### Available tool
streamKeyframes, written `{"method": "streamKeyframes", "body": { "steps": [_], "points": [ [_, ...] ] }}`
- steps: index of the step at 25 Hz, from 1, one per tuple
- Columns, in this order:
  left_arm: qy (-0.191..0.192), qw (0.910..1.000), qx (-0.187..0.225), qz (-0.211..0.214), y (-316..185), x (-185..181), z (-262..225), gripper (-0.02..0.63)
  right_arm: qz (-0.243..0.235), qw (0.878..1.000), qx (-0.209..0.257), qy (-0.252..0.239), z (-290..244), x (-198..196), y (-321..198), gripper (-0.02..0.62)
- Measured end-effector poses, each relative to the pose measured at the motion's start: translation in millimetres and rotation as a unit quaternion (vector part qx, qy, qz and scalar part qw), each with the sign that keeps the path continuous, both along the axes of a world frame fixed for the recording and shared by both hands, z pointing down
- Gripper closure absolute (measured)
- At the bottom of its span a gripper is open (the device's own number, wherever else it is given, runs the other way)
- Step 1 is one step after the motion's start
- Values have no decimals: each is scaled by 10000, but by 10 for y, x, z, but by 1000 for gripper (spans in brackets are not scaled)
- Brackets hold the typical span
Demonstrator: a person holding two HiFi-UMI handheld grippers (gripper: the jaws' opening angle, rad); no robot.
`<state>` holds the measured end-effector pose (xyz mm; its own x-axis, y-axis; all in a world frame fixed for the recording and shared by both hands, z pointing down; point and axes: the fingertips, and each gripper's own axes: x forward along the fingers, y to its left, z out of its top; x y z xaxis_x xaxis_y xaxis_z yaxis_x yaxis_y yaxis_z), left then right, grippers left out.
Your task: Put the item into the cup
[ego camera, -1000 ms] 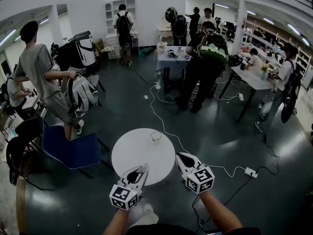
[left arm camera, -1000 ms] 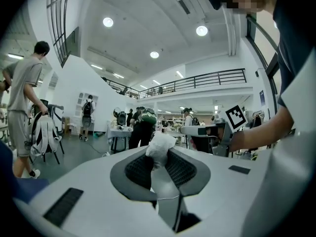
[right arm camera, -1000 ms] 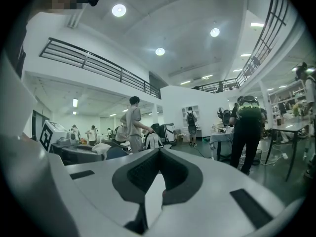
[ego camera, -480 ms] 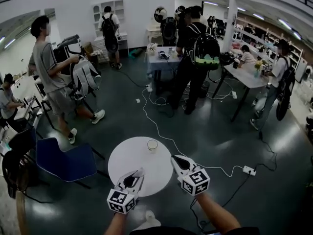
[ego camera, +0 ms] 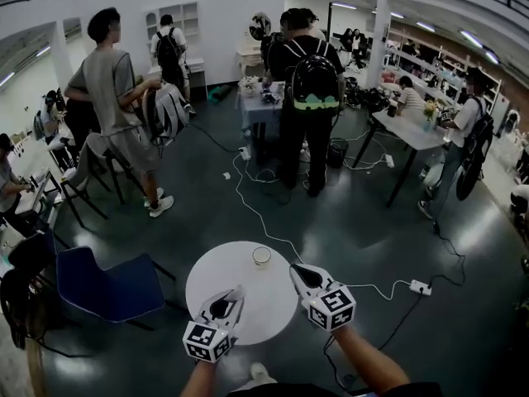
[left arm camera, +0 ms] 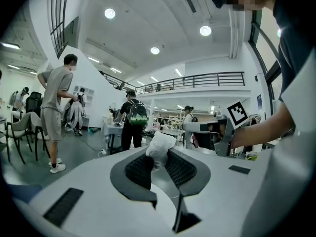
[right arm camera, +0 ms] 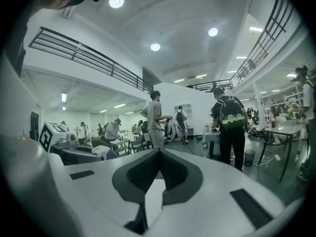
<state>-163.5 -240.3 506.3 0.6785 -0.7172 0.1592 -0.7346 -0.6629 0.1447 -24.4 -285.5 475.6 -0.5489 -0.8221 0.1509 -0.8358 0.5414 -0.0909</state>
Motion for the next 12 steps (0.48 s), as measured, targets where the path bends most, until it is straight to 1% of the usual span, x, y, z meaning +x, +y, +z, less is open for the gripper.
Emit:
{"method": "streamKeyframes", "body": {
  "steps": [7, 12],
  "points": [
    [60, 9999, -32, 140, -296, -303, 15, 525, 116, 9999, -31, 106, -1, -305, -255, 578],
    [55, 9997, -31, 238, -399, -396, 96, 525, 208, 9997, -33, 130, 52, -381, -337, 578]
  ]
}}
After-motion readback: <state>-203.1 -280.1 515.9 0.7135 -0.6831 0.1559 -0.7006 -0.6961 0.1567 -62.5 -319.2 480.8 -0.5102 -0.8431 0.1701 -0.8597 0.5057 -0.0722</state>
